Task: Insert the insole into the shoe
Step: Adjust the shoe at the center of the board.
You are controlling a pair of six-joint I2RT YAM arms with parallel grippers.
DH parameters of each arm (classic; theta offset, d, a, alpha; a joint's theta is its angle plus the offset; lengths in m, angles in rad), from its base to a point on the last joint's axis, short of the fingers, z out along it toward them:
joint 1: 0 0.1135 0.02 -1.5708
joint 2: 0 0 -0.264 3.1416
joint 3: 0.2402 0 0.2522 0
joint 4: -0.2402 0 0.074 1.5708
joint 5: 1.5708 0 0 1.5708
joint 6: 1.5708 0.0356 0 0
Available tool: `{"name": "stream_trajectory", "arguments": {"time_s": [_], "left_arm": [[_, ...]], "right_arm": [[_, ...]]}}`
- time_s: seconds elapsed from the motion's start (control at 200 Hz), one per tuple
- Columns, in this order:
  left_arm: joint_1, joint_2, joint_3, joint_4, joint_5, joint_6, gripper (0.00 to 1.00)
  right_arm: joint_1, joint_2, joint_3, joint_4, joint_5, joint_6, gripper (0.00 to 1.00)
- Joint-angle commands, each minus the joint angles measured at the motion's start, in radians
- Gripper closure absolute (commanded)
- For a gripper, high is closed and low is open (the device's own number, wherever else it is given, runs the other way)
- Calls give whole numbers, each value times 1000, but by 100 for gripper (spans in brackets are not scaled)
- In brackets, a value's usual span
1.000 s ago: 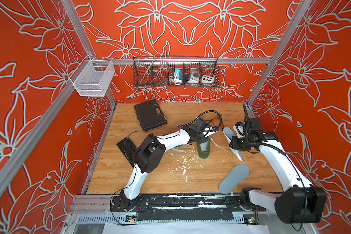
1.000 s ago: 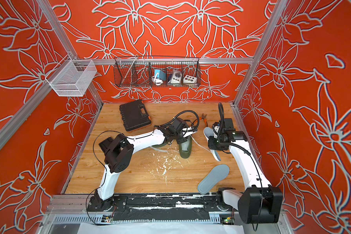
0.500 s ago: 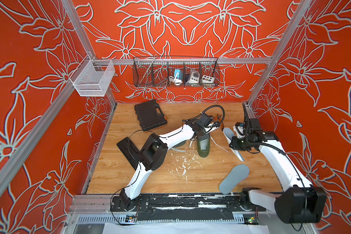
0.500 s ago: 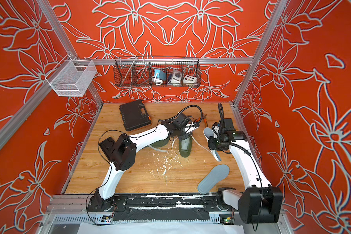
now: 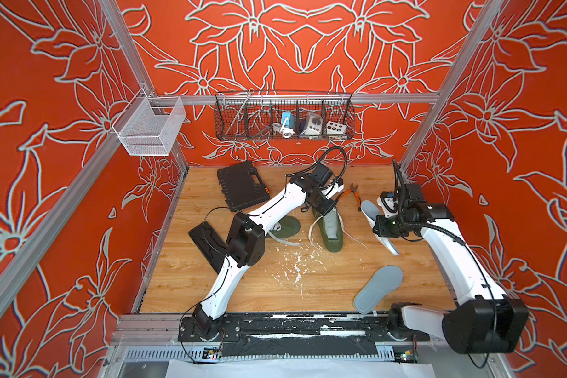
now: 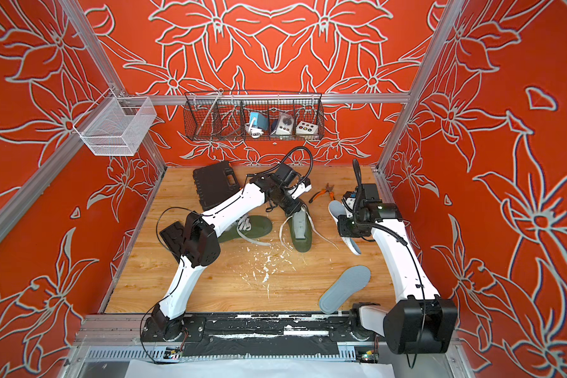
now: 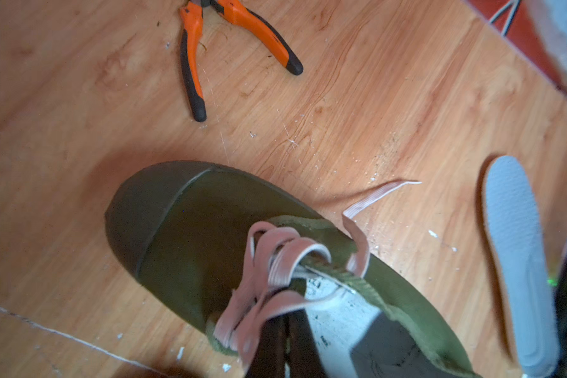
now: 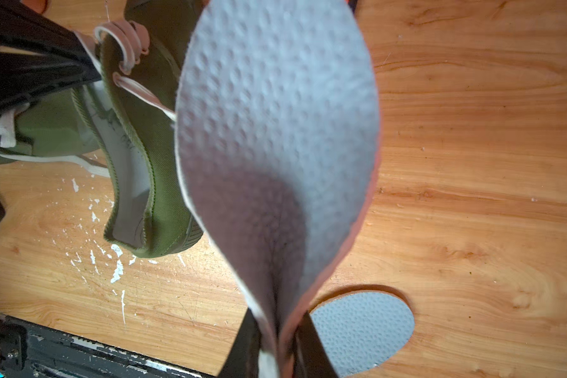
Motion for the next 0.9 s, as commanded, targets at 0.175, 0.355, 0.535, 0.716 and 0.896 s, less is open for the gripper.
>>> {"name": "stream_trajectory", "arguments": {"time_s": [0.175, 0.355, 0.535, 0.716, 0.896], "left_arm": [[34, -33, -54, 27, 283, -260, 100], [64, -107, -249, 227, 383, -392, 100], [84, -204, -469, 518, 482, -585, 100], [103, -277, -639, 784, 537, -810, 100], [104, -289, -712, 914, 561, -944, 100]], "right_arm": [[127, 43, 66, -133, 156, -106, 85], [209, 72, 99, -202, 249, -152, 86], [273, 115, 116, -246, 278, -174, 88], [323, 150, 150, -286, 344, -189, 89], [333, 160, 175, -298, 358, -195, 90]]}}
